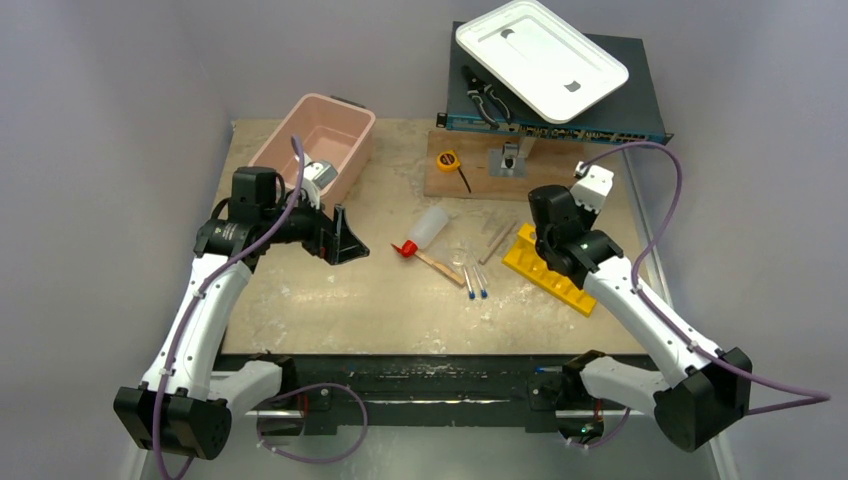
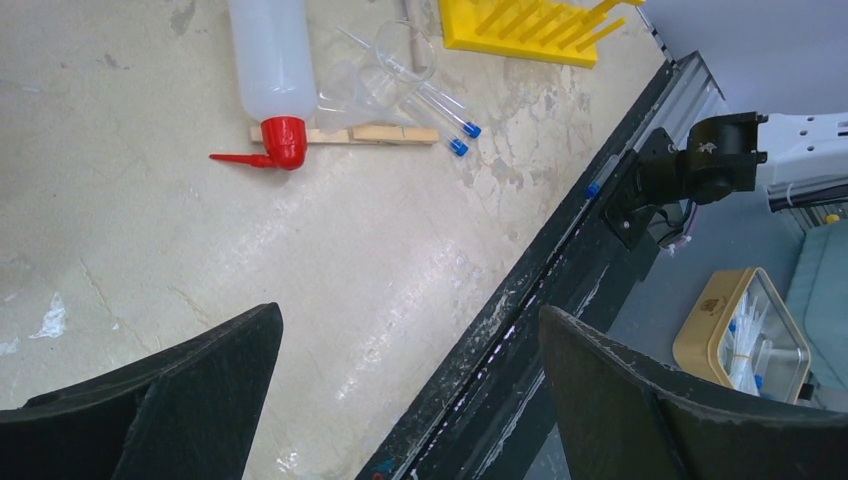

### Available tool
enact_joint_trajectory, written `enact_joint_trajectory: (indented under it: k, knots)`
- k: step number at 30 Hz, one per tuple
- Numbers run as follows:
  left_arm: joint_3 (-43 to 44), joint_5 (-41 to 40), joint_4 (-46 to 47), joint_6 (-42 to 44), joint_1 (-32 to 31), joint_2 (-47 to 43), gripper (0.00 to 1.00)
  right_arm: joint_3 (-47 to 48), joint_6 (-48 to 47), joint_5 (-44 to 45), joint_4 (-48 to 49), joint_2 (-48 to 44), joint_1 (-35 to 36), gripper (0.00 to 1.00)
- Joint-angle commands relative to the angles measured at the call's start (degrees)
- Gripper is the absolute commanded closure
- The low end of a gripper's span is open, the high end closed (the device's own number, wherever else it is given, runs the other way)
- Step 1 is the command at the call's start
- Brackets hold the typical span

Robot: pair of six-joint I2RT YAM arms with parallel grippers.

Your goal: Organize the chemistry lab equipment

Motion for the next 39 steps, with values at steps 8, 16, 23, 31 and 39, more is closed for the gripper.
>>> enact_joint_trajectory:
  k: [8, 16, 23, 31, 39]
  knots:
    - [-0.44, 0.72, 1.59, 1.94, 0.34, -0.76, 0.0, -3.57, 4.18, -1.58, 0.41, 0.16, -0.33, 0.95]
    - [-0.22, 0.56, 1.9, 1.46, 0.32, -0.31, 0.0, -5.2, 4.69, -2.12, 1.04, -0.54, -0.21, 0.74]
    - [-0.13, 0.63, 1.88, 1.46, 0.32, -0.17, 0.0, -6.0, 5.0, -2.22, 1.39, -1.4, -0.22, 0.69]
    - [0.02, 0.73, 1.96, 1.37, 0.32, 0.03, 0.0, -4.62, 4.42, -2.54, 0.42, -3.76, -0.12, 0.66]
    - [0.43, 0.65, 1.54, 1.34, 0.32, 0.71, 0.0, 1.85, 4.22, -2.41, -4.1, -6.75, 0.66, 0.47]
